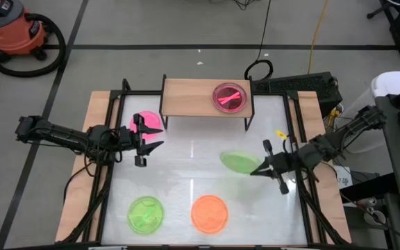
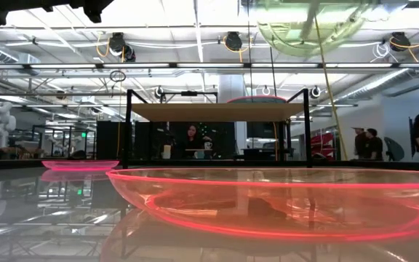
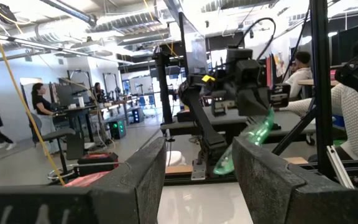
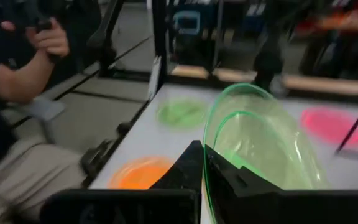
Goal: Place and stack plates onto a shelf
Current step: Put the right green plate on the shelf
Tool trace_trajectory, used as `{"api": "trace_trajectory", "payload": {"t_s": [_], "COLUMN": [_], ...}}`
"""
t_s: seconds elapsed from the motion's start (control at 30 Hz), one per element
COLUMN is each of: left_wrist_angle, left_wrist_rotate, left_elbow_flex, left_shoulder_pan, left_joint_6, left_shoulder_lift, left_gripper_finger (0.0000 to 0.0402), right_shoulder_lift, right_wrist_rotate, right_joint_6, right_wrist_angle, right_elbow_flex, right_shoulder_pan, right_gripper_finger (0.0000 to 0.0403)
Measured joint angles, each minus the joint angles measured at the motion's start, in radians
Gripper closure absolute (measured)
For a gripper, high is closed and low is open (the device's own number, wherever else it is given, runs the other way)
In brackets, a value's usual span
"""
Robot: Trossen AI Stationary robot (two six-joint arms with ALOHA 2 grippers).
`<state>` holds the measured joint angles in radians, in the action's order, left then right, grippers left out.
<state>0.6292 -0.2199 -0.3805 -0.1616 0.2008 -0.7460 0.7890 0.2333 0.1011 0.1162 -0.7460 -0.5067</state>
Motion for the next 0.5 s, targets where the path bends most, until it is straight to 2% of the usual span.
{"api": "trace_trajectory", "payload": {"t_s": [0.17,0.33,0.5], "left_wrist_angle": [0.001,0.002,0.009], "left_wrist_rotate": [0.0,-0.001,-0.001], "left_elbow_flex": [0.0,0.0,0.0], "left_shoulder_pan": [0.004,0.018,0.03], "left_joint_6": [0.003,0.004,0.017], "left_shoulder_lift": [0.0,-0.002,-0.022], "left_gripper_finger": [0.0211,0.0211,0.0211], "right_shoulder_lift": [0.021,0.069,0.171], "right_wrist_rotate": [-0.047,-0.19,-0.317], "right_joint_6": [-0.178,-0.309,-0.369], "right_wrist_angle": [-0.143,-0.317,-0.482], "right_elbow_flex": [0.0,0.0,-0.001], "right_shoulder_pan": [0.122,0.294,0.493], "right_gripper_finger": [0.0403,0.0403,0.0403]}}
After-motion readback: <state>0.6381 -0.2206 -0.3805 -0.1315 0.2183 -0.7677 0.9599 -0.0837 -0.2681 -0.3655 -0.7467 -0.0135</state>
